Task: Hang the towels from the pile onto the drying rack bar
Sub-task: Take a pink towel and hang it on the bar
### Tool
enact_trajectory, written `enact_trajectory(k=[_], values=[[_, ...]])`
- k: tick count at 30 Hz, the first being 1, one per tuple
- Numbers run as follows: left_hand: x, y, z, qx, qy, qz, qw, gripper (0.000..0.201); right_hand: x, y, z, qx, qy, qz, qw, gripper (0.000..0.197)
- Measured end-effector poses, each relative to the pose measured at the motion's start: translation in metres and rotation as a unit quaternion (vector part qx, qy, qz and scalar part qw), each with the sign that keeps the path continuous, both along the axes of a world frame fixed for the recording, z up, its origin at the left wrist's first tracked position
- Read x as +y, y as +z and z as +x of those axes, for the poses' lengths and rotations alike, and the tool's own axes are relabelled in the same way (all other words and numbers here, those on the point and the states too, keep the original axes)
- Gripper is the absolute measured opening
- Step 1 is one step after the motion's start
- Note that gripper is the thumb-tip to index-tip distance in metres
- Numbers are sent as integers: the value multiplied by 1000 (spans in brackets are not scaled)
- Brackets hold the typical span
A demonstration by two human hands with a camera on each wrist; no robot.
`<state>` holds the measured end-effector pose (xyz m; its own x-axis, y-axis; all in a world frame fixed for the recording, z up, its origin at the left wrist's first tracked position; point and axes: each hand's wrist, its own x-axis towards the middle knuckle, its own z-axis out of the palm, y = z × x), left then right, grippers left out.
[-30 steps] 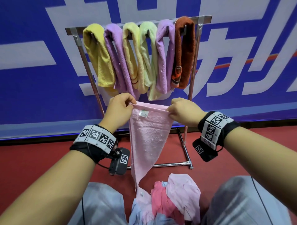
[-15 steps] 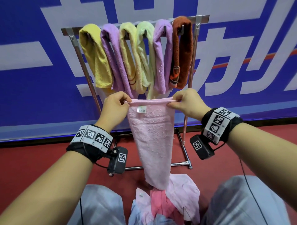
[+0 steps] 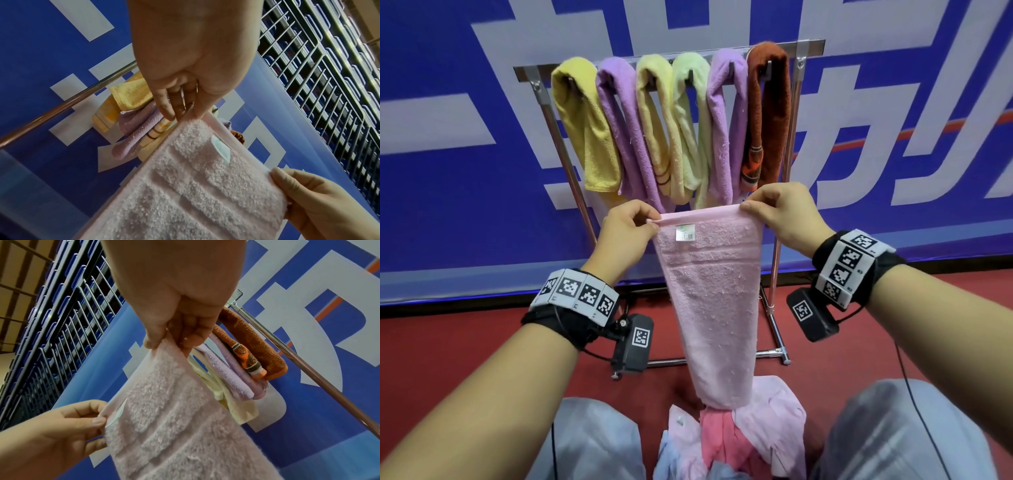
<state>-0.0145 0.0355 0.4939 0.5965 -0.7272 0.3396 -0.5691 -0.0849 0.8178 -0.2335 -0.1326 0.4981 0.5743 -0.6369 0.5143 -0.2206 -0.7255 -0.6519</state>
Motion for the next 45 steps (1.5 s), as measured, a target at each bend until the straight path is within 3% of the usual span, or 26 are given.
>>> enact_trajectory(k=[7,9,12,15,20,27,30,33,38,42,45], values=[[0,8,-4,29,-5,-18,999,19,-1,-1,0,-24,-4,-25,999,8],[1,11,-4,50,-19,-26,998,22,-1,1,-2,10,10,-55,998,20],[2,14,-6,71,-43,-32,996,25,-2,2,-5,72,41,-93,992,10],[1,12,-8,81,-64,-32,994,26,-4,0,-7,74,31,-87,993,12],[-1,11,-8,14,-90,-11,996,30,-4,0,-6,56,-1,-38,998,15],[-1,5,-2,-113,-128,30,985,42,-1,2,-12,76,39,-29,996,7],[-3,0,-2,-146,-111,61,981,40,4,3,-13,85,91,-36,992,15],[-6,-3,-3,-166,-82,80,980,38,1,1,-11,149,129,-77,977,21],[-9,-12,-5,-161,-54,82,982,39,2,4,-8,255,148,-30,955,40],[-11,-16,-4,-160,-49,81,983,40,-3,-2,-8,283,160,-49,944,60],[-10,-17,-5,-156,-49,86,983,40,-5,-8,-7,281,152,-64,945,60]])
